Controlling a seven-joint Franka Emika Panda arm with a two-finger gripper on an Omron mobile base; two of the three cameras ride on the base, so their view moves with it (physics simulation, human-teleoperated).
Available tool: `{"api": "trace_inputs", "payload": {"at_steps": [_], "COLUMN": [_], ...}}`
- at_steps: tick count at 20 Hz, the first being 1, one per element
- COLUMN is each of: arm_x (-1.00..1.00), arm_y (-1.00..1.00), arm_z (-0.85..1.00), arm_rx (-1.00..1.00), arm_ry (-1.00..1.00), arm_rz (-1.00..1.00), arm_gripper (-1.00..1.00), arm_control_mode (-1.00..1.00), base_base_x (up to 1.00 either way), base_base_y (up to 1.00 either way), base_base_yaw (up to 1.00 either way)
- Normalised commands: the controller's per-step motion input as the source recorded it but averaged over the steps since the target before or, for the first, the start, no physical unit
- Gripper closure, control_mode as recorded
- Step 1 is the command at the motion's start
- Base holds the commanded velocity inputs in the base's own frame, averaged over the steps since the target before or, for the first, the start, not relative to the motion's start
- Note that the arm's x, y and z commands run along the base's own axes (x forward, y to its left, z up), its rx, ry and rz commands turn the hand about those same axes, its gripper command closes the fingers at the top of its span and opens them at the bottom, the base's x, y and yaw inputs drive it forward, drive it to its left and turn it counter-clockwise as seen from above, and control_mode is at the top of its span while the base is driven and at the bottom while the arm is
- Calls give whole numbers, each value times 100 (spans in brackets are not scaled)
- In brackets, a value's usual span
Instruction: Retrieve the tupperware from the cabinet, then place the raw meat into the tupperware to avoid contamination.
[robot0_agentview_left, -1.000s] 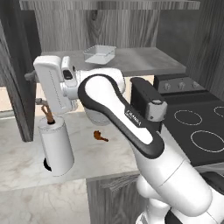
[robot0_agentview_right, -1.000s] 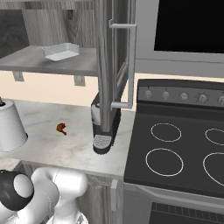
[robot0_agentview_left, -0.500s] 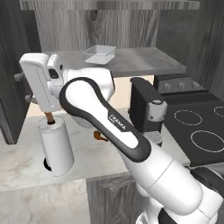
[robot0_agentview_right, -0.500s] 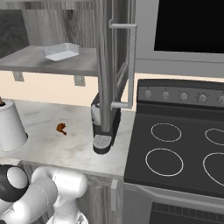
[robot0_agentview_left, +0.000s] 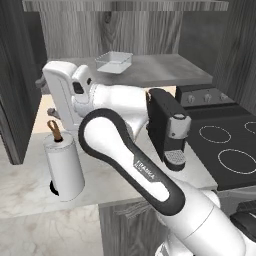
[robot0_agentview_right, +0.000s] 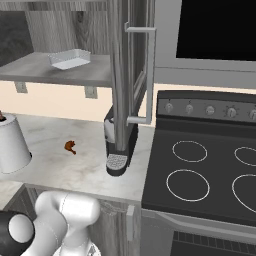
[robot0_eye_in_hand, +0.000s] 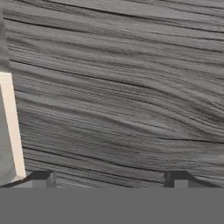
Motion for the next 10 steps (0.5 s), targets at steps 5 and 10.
{"api": "trace_inputs", "payload": {"at_steps": [5,10], "arm_x": [-6,0], "arm_y": [-51,-53], "arm_z": [20,24], "arm_rx": [8,12], "arm_ry": [8,11], "arm_rz": [-27,-29], "arm_gripper": [-100,-100], "arm_control_mode": [-100,-100], "base_base_x": [0,0], "base_base_y": [0,0], "base_base_yaw": [0,0]}}
